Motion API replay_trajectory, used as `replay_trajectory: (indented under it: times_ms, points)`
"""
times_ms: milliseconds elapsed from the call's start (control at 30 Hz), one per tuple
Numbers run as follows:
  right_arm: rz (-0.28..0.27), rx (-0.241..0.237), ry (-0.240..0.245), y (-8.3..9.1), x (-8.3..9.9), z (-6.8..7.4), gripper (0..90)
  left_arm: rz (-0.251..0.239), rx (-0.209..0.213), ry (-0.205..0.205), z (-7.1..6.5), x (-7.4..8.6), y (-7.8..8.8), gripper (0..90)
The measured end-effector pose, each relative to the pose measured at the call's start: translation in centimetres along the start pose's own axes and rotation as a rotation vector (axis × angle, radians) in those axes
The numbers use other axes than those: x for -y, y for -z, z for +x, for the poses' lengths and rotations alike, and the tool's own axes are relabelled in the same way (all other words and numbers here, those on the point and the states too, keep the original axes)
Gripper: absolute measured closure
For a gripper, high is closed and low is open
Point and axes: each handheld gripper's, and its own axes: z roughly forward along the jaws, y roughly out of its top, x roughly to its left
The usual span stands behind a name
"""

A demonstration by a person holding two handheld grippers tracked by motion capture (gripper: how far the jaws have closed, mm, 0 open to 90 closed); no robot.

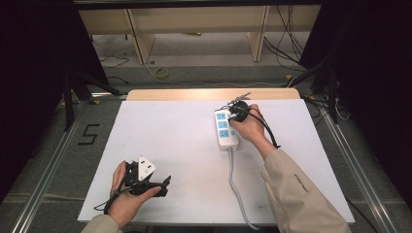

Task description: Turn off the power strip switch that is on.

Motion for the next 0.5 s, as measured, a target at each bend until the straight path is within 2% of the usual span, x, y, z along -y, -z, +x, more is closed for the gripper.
replay_trajectory:
  times_ms: [133, 500]
  points:
    - [0.009, -0.003, -0.006, 0.02, -0.08, -0.01, 90.0, 0.002, 0.000, 0.001, -0.02, -0.01, -0.02, 2.2]
    - [0.057, 0.030, -0.003, 0.08, -0.52, 0.43, 90.0, 0.001, -0.004, -0.006, -0.07, -0.02, 0.14, 2.3]
